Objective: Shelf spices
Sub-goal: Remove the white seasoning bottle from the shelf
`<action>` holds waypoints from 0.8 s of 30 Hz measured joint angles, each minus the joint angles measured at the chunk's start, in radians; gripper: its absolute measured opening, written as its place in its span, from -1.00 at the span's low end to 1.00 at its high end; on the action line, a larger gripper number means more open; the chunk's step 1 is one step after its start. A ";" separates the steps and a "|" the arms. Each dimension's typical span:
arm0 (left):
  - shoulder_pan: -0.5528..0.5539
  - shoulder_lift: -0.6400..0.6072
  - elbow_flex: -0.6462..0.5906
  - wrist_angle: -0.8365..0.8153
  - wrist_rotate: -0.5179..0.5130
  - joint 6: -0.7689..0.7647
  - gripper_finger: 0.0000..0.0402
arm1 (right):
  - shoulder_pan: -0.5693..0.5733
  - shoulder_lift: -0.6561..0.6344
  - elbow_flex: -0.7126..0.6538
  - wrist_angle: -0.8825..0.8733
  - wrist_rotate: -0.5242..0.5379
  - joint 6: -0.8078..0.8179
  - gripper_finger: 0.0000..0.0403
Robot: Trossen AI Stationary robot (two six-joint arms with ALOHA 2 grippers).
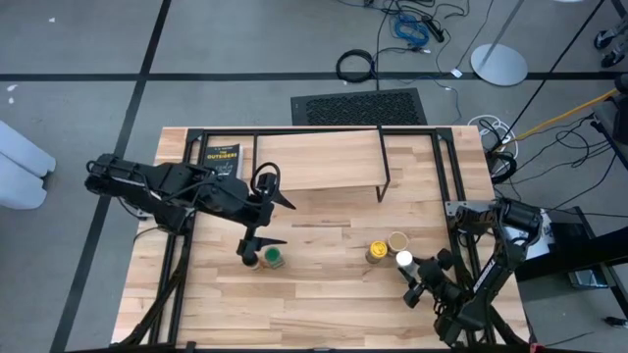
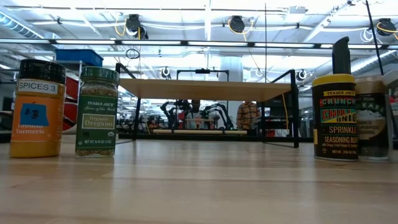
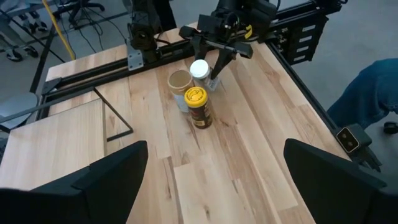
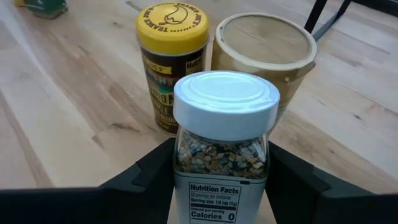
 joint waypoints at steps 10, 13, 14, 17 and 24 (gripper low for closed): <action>0.000 0.000 0.000 -0.001 0.000 0.000 0.92 | -0.039 0.000 0.000 0.021 -0.005 -0.057 -0.01; 0.000 0.000 0.000 -0.001 0.000 0.000 0.92 | -0.038 0.000 0.000 0.027 -0.006 -0.071 0.00; 0.000 0.000 0.000 -0.001 0.000 0.000 0.92 | -0.038 0.000 0.000 0.029 -0.006 -0.073 0.00; 0.000 0.000 0.000 -0.001 0.000 0.000 0.92 | -0.038 0.000 0.000 0.029 -0.006 -0.076 0.00; 0.000 0.000 0.000 -0.001 0.000 0.000 0.92 | -0.038 0.000 -0.022 0.063 0.001 -0.082 0.00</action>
